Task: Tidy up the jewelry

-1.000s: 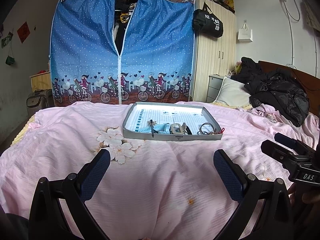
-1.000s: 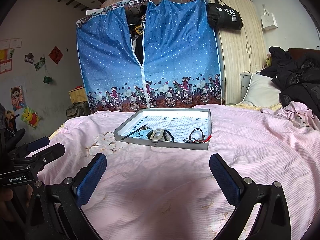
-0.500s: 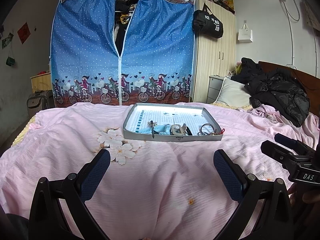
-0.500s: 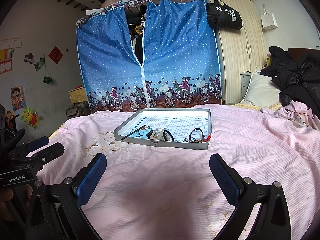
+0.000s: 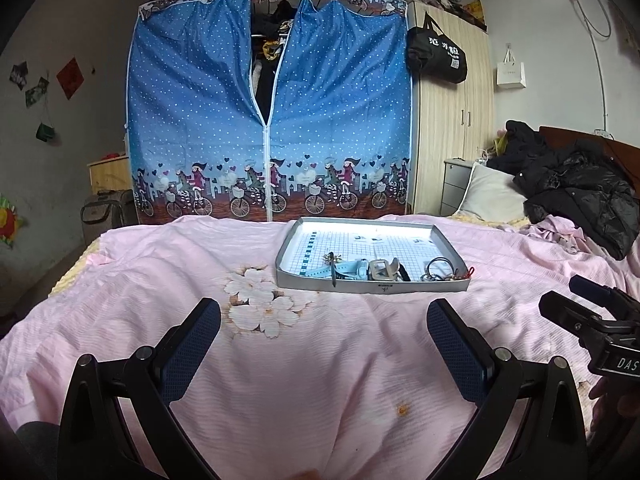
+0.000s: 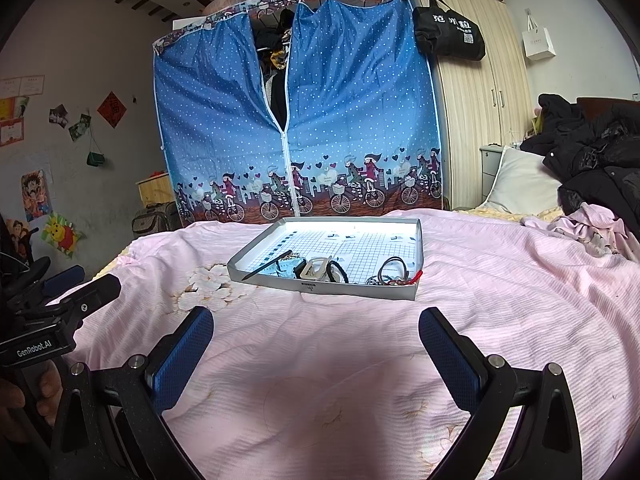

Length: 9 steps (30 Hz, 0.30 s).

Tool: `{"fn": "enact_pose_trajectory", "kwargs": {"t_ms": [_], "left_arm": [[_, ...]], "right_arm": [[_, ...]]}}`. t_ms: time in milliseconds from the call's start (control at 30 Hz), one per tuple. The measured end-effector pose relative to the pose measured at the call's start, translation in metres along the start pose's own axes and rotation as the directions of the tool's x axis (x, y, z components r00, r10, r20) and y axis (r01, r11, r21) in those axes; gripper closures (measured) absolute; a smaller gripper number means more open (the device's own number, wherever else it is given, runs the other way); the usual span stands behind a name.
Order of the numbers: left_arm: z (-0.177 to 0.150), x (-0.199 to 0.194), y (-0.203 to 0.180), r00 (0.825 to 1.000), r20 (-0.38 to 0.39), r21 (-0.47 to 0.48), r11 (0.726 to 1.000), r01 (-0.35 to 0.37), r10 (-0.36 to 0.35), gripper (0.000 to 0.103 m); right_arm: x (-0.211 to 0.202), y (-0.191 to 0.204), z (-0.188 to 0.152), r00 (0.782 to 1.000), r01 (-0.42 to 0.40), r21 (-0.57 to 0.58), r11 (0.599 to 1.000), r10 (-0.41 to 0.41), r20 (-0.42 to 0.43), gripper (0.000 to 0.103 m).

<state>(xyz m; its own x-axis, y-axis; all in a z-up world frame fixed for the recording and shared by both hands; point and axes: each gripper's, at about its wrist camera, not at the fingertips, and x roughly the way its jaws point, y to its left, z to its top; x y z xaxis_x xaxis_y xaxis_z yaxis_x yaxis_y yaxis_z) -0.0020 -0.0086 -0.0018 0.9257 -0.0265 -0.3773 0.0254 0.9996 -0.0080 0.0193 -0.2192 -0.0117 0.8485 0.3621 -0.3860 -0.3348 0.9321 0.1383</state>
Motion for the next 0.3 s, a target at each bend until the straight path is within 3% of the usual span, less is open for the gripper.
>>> {"fn": "enact_pose_trajectory", "kwargs": {"t_ms": [300], "left_arm": [[-0.0045,-0.0002,-0.0017,1.0,0.005,0.003,1.0,-0.005,0.005,0.002]], "right_arm": [[0.0012,-0.0005,-0.0007,1.0,0.0,0.001,1.0,0.0,0.0,0.0]]}}
